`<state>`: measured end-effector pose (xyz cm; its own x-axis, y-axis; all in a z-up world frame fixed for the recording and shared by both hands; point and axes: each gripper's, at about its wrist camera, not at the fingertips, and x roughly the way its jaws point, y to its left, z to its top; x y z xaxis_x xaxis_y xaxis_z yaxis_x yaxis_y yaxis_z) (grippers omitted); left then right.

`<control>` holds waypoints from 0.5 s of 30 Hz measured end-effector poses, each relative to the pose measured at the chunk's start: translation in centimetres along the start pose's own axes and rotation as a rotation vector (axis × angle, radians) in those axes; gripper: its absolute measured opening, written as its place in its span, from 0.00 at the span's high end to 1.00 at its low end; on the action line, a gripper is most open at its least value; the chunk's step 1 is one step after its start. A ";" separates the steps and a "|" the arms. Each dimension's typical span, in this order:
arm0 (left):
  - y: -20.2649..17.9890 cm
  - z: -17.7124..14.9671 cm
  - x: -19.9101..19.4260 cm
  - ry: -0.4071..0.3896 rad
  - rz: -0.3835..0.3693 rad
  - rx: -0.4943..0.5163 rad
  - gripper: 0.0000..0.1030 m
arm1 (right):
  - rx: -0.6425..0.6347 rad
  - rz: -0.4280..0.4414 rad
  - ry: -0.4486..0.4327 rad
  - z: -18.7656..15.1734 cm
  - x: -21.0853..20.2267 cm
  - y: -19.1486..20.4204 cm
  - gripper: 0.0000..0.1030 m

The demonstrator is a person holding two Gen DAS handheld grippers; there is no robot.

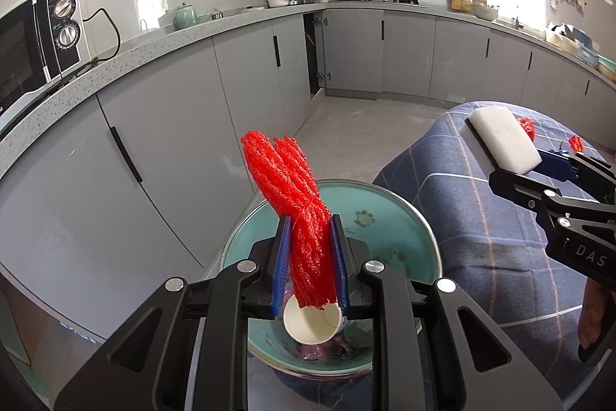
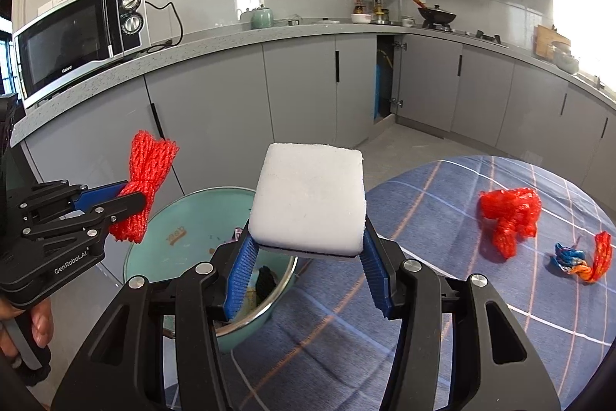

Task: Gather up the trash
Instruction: 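Open the left tool over the bin while the right tool releases the foam block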

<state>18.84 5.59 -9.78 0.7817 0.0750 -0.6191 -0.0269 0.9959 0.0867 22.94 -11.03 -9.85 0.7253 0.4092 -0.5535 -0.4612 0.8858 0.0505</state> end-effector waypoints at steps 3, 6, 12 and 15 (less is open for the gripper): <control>0.5 -0.2 0.1 0.003 0.005 -0.007 0.80 | -0.008 0.005 0.004 0.0 0.2 0.3 0.50; 0.9 -0.3 0.1 0.006 0.009 -0.013 0.80 | -0.014 0.011 0.007 0.0 0.5 0.8 0.50; 1.5 -0.4 -0.2 0.006 0.015 -0.022 0.80 | -0.027 0.022 0.014 0.2 1.0 1.5 0.50; 1.8 -0.5 -0.2 0.009 0.018 -0.029 0.80 | -0.032 0.029 0.017 0.3 1.3 1.8 0.50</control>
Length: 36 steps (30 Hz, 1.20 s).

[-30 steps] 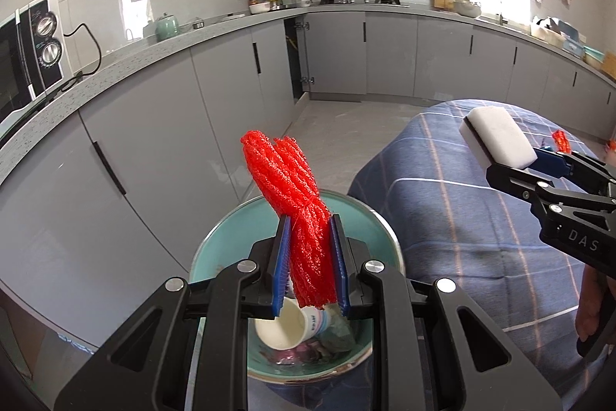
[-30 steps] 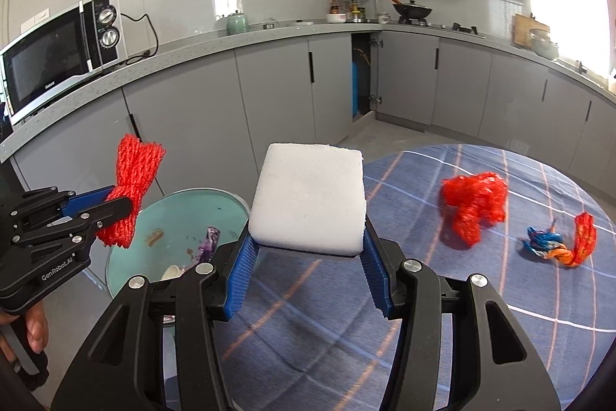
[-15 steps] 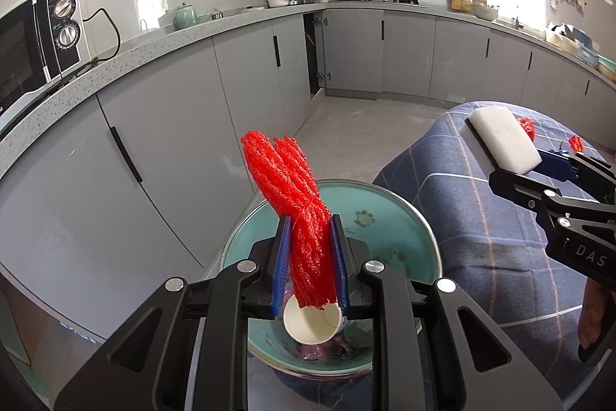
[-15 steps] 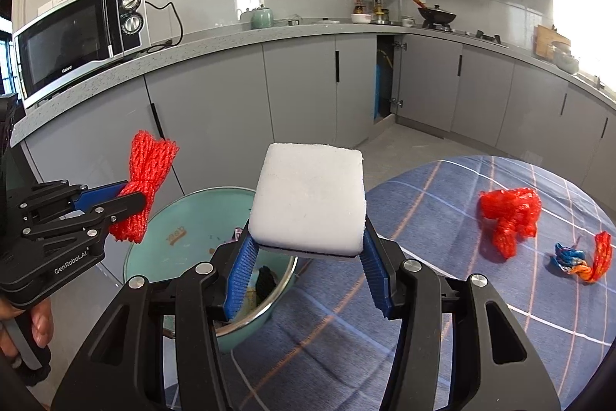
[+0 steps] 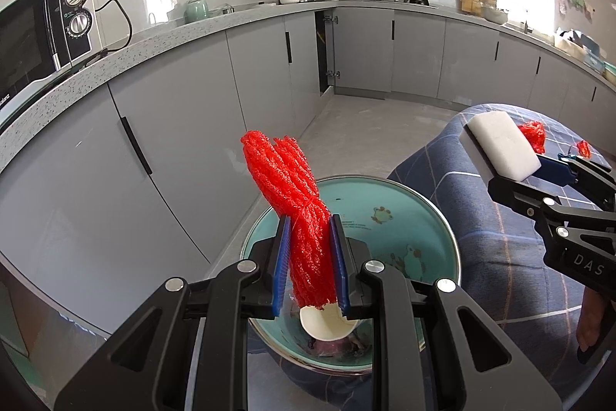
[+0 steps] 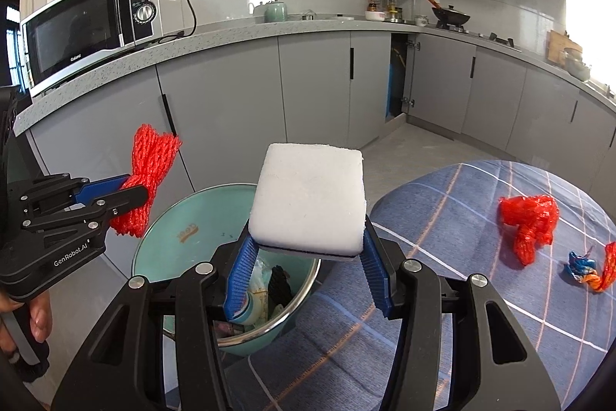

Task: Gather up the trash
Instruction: 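Open the left tool over the bin while the right tool releases the foam block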

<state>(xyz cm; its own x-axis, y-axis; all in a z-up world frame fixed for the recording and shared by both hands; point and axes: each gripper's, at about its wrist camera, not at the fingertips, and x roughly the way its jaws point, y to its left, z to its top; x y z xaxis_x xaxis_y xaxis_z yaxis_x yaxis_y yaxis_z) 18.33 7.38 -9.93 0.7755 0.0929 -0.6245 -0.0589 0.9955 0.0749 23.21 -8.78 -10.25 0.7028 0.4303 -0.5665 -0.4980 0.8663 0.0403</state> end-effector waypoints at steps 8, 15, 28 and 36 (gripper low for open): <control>0.2 -0.2 0.2 0.010 0.002 -0.005 0.80 | -0.021 0.017 0.010 -0.1 0.6 1.1 0.50; 0.7 -0.1 0.3 0.013 0.004 -0.015 0.80 | -0.030 0.026 0.016 0.0 1.0 1.6 0.50; 0.8 -0.5 0.6 0.023 0.010 -0.010 0.80 | -0.039 0.034 0.022 -0.2 1.5 2.2 0.50; 1.0 -0.5 0.7 0.029 0.005 -0.019 0.69 | -0.049 0.059 0.036 -0.3 2.2 2.6 0.43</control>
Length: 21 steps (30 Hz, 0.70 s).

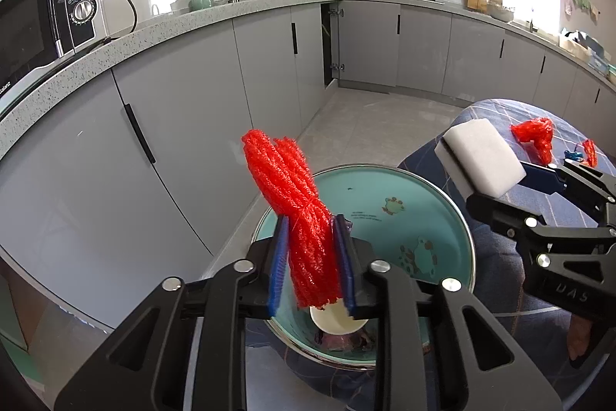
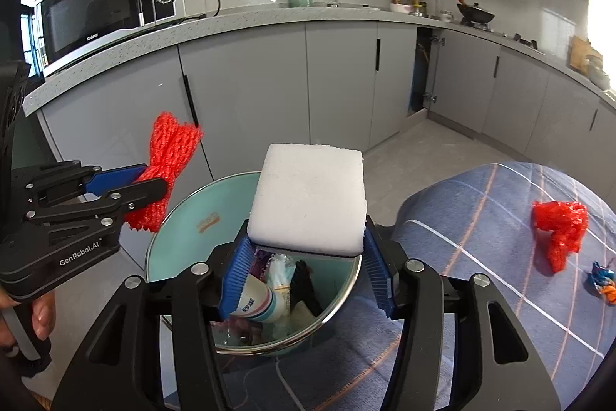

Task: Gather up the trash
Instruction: 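Open the left tool over the bin while the right tool releases the foam block, then move both open tools back over the table toward the remaining trash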

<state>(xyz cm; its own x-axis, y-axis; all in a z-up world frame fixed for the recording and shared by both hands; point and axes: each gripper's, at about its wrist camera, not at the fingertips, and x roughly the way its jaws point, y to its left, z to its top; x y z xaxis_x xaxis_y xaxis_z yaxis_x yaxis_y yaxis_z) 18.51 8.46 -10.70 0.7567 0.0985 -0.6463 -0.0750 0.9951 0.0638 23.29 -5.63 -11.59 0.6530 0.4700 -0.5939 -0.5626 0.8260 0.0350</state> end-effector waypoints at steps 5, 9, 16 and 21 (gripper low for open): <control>0.2 -0.2 0.0 -0.005 0.012 -0.007 0.49 | 0.022 -0.006 -0.004 -0.2 -0.2 -0.6 0.33; 0.0 -0.3 0.0 -0.005 0.014 -0.011 0.42 | 0.059 -0.014 -0.007 -0.6 -0.9 -1.8 0.33; -1.2 -0.4 -0.1 -0.004 0.019 0.021 0.36 | 0.081 -0.026 -0.012 -1.1 -1.7 -2.9 0.33; -1.1 -0.3 -0.2 -0.007 0.033 0.019 0.34 | 0.082 -0.025 -0.016 -1.2 -1.9 -2.9 0.33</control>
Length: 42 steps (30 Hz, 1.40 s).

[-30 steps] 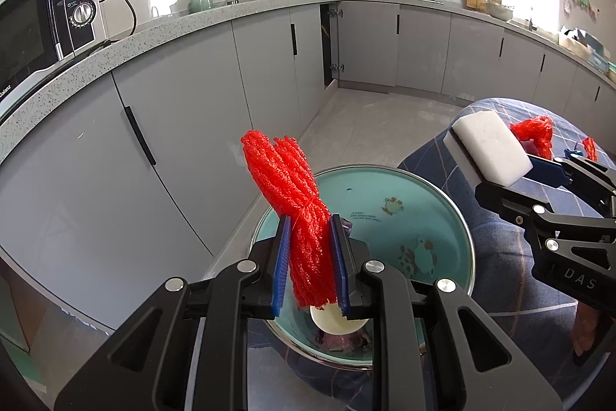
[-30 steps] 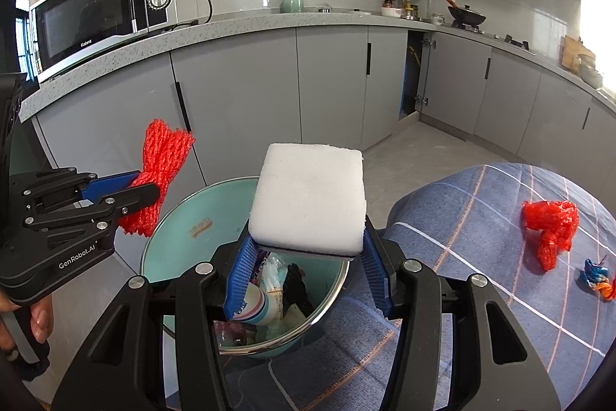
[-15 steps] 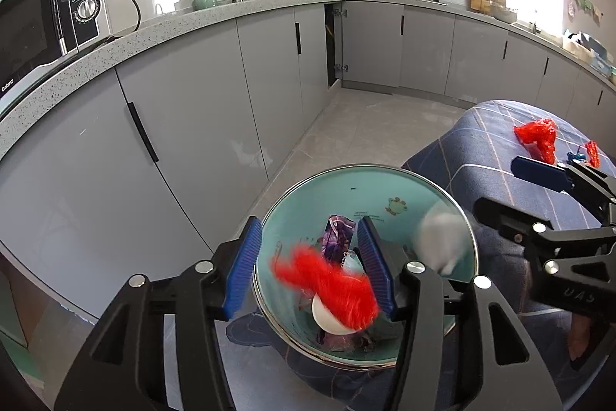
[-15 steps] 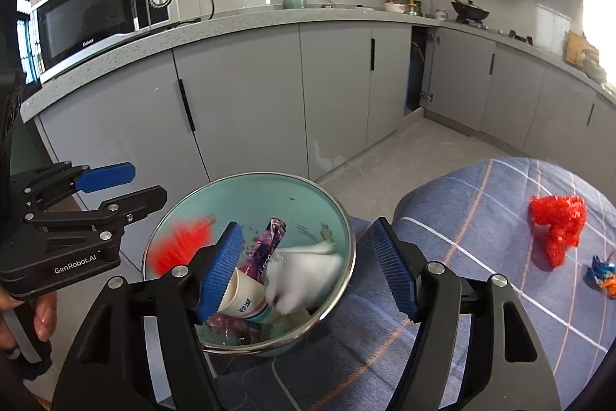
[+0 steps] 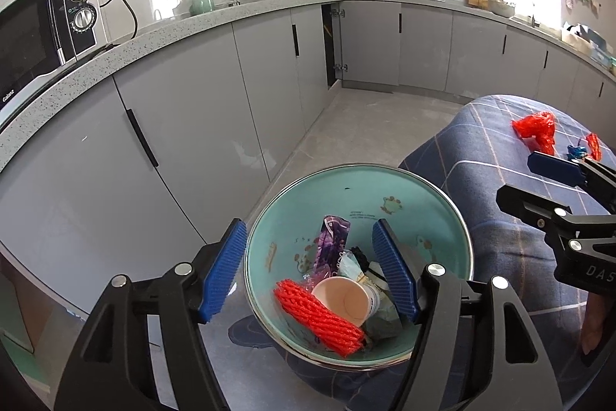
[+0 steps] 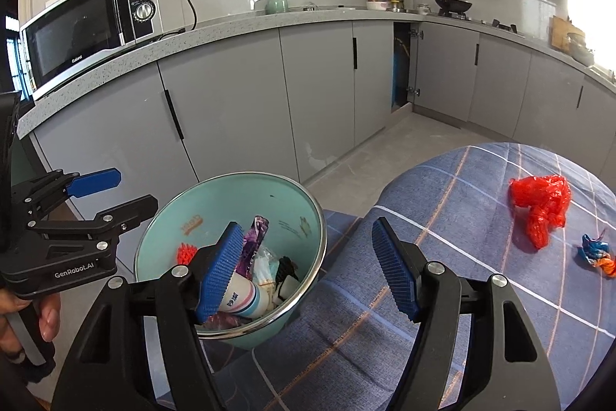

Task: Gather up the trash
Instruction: 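Move both open tools back over the table toward the remaining trash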

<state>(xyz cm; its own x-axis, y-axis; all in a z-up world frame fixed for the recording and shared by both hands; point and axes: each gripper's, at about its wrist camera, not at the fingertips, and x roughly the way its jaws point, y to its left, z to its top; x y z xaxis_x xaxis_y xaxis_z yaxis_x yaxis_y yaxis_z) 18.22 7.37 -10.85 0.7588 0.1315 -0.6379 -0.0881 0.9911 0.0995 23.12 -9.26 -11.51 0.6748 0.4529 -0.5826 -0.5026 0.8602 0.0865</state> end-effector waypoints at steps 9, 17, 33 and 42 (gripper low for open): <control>0.2 0.0 0.2 0.003 0.010 -0.002 0.33 | -0.013 -0.004 0.001 -0.2 0.1 0.5 0.33; 0.1 0.0 0.1 -0.003 0.018 0.002 0.29 | -0.018 -0.011 -0.007 -0.2 -0.3 0.4 0.33; -1.3 0.2 -0.3 -0.029 0.073 0.052 0.18 | -0.019 -0.050 -0.021 -0.5 -1.5 -0.9 0.33; -2.4 0.2 -0.5 -0.034 0.093 0.084 0.17 | -0.012 -0.072 -0.010 -1.1 -2.0 -1.9 0.33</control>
<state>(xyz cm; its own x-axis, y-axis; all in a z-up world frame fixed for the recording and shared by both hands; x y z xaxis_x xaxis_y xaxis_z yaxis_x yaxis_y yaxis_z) 18.21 4.88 -10.59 0.7715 0.2203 -0.5969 -0.1053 0.9694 0.2216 22.13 -12.10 -11.39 0.7149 0.3922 -0.5789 -0.4588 0.8879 0.0350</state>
